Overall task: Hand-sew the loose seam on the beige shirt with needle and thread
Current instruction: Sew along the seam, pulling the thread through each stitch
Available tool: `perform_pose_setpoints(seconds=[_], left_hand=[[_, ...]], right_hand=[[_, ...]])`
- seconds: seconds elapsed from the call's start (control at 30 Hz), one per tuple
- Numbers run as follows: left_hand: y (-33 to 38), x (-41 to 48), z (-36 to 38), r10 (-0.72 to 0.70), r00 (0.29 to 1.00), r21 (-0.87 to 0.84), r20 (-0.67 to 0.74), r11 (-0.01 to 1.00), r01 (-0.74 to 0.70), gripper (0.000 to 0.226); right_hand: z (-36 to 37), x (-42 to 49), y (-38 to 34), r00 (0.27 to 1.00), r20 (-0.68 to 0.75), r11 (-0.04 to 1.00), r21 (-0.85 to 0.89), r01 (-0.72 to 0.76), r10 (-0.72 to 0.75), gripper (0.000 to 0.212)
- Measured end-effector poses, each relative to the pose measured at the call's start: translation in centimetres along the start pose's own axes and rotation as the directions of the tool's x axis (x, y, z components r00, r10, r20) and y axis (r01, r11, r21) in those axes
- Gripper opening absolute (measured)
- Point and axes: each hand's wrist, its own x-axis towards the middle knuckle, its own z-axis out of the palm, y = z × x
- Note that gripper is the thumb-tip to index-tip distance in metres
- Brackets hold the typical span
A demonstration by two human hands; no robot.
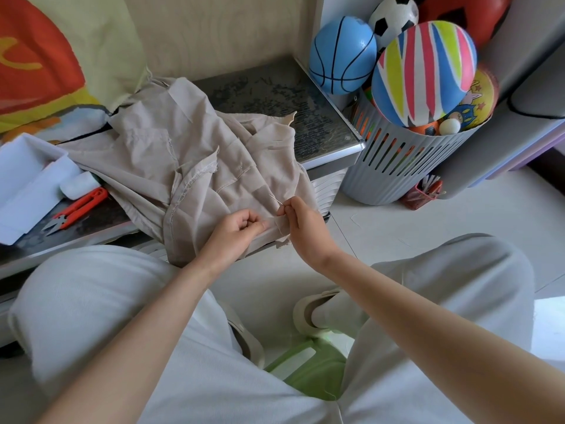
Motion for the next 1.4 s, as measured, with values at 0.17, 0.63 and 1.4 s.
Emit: perform_pose_setpoints(seconds=[0.17, 0.63, 1.4], left_hand=[[-0.1, 0.1, 0.0, 0.018, 1.000, 0.022, -0.015, 1.000, -0.018, 0.014], [-0.2, 0.2, -0.1, 0.040, 0.995, 0.025, -0.094, 0.999, -0.037, 0.010], [0.1, 0.0, -0.3, 0.104, 0.985, 0.093, -0.137, 0.991, -0.092, 0.013]], right_hand=[[-0.2, 0.3, 0.6, 1.000, -0.028, 1.000, -0.012, -0.012, 0.012, 0.023], [-1.7, -1.4, 1.2, 0.995, 0.077, 0.985, -0.158, 0.069, -0.057, 0.020], [-0.6, -2.0, 0.2, 0.992, 0.083, 0.977, -0.182, 0.107, -0.093, 0.013]])
